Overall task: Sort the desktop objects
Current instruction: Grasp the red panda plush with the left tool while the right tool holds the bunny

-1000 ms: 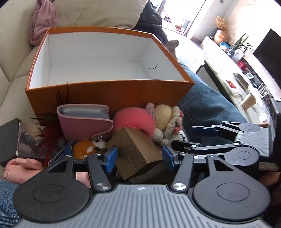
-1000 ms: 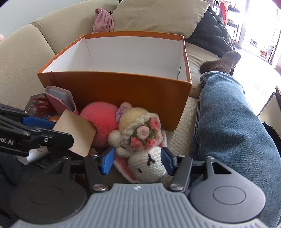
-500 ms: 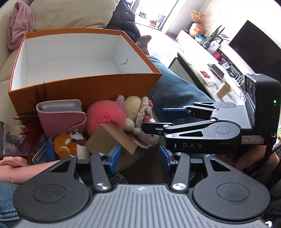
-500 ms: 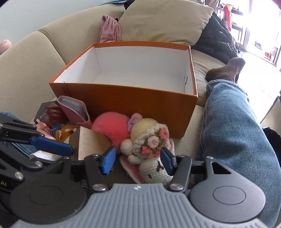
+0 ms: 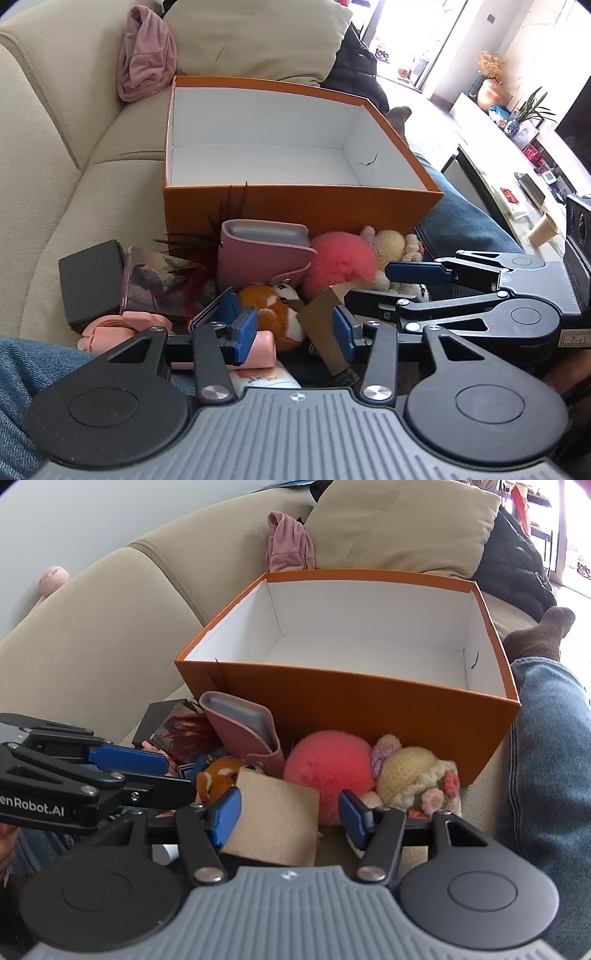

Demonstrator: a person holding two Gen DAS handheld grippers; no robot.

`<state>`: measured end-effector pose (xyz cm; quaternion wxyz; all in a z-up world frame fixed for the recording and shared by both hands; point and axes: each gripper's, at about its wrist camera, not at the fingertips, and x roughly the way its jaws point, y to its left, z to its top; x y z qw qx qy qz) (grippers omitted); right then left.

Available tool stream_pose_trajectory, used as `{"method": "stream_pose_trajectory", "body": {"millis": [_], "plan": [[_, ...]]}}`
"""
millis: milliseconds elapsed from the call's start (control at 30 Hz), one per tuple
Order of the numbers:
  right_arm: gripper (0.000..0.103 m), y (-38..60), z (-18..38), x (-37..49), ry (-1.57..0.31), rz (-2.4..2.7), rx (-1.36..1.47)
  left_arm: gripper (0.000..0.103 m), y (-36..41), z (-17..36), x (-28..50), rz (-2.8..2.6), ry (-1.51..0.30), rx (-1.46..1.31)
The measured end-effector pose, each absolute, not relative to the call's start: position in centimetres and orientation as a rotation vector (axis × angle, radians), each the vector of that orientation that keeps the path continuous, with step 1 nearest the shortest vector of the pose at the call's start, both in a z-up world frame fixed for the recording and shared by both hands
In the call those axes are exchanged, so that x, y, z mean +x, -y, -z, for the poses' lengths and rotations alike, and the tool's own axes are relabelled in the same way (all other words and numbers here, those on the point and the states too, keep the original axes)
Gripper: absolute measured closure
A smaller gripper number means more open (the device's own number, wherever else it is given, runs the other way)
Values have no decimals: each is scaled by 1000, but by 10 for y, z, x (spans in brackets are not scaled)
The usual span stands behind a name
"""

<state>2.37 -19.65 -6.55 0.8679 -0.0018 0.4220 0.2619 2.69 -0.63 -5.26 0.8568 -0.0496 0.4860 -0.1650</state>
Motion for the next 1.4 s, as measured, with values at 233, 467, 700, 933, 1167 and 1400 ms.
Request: {"method": "stream_pose_trajectory", "body": {"millis": [233,467,700,933,1167,1400], "plan": [[44,172,68,41,-897,-599,-49,63,-2,58,26,316,-1055,-136],[52,186,74,24,-949,-598,-100,63,9,59,23,385,-1065,-163],[52,212,78,0,-1006,-569,-124,63,35,76,24,380,-1137,-191],[52,233,73,-2,-981,-530,-98,62,41,93,32,257,-1203,-299],[52,253,73,19,-925,-421,-142,53,50,103,42,94,-1203,-408],[52,258,94,30,-963,-432,-258,52,62,119,56,-16,-1225,-437]]}}
